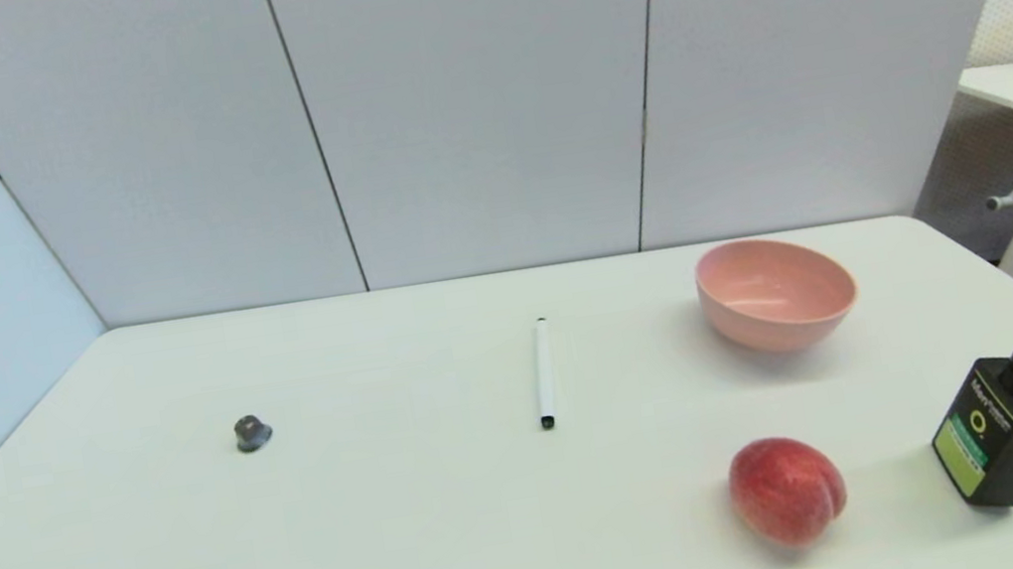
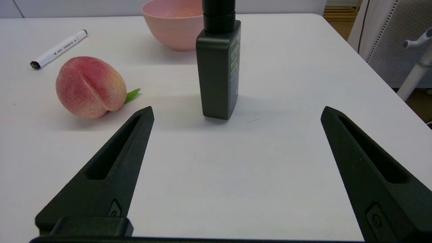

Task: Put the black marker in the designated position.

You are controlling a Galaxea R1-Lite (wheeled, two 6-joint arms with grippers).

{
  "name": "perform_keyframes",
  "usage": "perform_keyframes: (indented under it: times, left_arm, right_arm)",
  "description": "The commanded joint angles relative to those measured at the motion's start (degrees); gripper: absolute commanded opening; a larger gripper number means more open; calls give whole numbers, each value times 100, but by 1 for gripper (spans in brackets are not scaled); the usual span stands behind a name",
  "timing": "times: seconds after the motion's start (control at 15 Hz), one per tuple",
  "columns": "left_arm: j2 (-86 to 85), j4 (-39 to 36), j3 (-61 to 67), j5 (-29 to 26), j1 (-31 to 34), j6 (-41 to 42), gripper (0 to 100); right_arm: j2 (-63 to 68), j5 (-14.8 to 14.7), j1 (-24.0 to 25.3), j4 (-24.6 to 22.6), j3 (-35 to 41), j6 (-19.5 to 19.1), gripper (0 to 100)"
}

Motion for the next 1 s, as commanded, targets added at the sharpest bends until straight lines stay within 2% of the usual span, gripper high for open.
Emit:
perform_keyframes:
  times: [0.07, 0.73, 0.87, 1.0]
  left_arm:
    - [7, -1, 1, -2, 1, 0, 100]
    - [7, -1, 1, -2, 1, 0, 100]
    - [7, -19, 1, 191, 1, -351, 100]
    - [7, -27, 1, 173, 1, -281, 100]
  right_arm:
    - [7, 1, 0, -11, 0, -9, 100]
    - [7, 1, 0, -2, 0, 0, 100]
    - [7, 1, 0, -2, 0, 0, 100]
    - [7, 1, 0, -2, 0, 8, 100]
